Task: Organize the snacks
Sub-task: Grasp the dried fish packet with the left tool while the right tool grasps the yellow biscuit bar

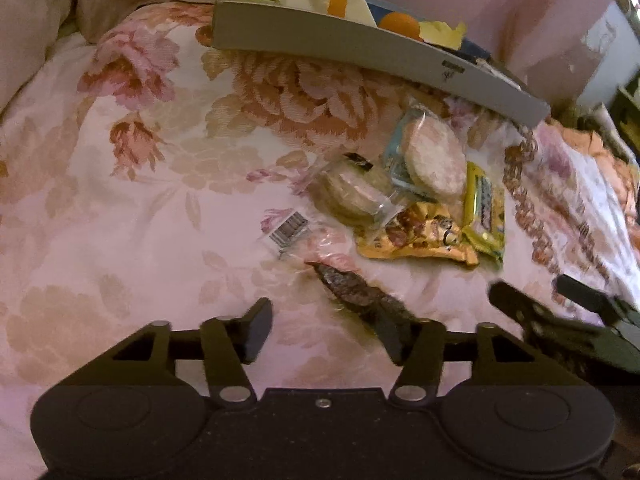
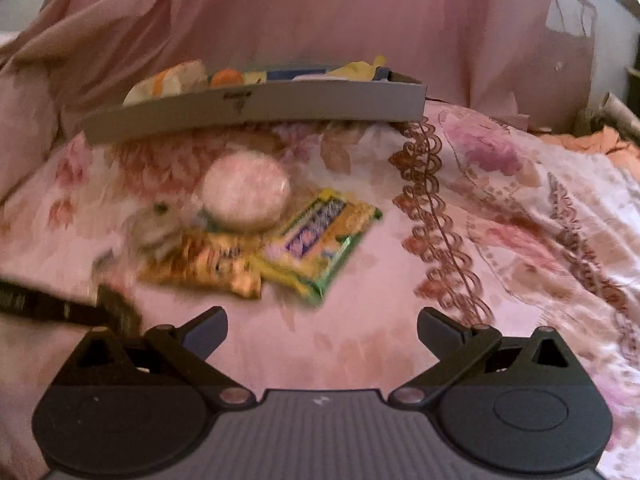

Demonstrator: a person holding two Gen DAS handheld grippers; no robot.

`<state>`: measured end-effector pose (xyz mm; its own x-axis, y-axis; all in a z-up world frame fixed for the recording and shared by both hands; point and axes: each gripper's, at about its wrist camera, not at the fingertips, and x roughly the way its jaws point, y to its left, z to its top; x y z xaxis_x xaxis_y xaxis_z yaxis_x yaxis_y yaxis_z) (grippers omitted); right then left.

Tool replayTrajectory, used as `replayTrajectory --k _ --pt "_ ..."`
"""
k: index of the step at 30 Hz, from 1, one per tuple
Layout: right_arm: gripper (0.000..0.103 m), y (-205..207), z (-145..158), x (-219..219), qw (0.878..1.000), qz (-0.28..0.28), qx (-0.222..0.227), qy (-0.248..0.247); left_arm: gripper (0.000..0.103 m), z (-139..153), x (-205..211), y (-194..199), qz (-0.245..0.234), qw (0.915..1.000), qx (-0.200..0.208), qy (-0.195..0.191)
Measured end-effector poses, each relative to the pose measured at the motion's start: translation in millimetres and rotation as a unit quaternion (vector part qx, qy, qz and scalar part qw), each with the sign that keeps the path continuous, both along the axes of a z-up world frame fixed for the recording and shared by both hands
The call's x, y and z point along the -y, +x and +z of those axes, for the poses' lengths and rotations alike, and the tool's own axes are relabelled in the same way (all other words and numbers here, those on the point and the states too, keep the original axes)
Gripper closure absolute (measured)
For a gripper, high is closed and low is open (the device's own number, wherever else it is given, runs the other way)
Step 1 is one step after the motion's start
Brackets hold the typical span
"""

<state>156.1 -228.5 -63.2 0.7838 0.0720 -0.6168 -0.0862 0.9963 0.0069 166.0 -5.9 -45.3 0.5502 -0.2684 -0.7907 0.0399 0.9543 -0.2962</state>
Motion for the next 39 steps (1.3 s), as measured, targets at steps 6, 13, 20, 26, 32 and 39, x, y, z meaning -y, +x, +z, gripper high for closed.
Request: replayTrajectory --k 6,13,20,26,32,39 --pt "0.000 45 -7 11 0.997 -0.031 -0.008 0.063 0.023 0 9 8 0.022 0.9996 0.002 -0.015" --pt "0.001 79 -15 8 0.998 -0.050 -0.023 0.042 0.017 -4 27 21 0.058 0.9982 0.004 -0.011" --pt "0.018 73 -13 11 0.999 -0.039 -0.031 0.021 0.025 -6 46 17 0.019 0.9976 0.016 0.065" --pt "0.049 58 -9 24 0.998 -0.044 -0.033 0.017 0.042 -4 22 2 0.003 0.9983 0.022 0.053" --pt "0.050 40 -7 28 0.999 -0.026 -0.046 0.010 0.047 -2 5 -9 0.000 0.9994 0.015 0.032" --pt "0.050 2 -4 15 0.997 0.000 -0.076 -0.021 0.031 -2 15 -15 -0.009 0.9992 0.016 0.035"
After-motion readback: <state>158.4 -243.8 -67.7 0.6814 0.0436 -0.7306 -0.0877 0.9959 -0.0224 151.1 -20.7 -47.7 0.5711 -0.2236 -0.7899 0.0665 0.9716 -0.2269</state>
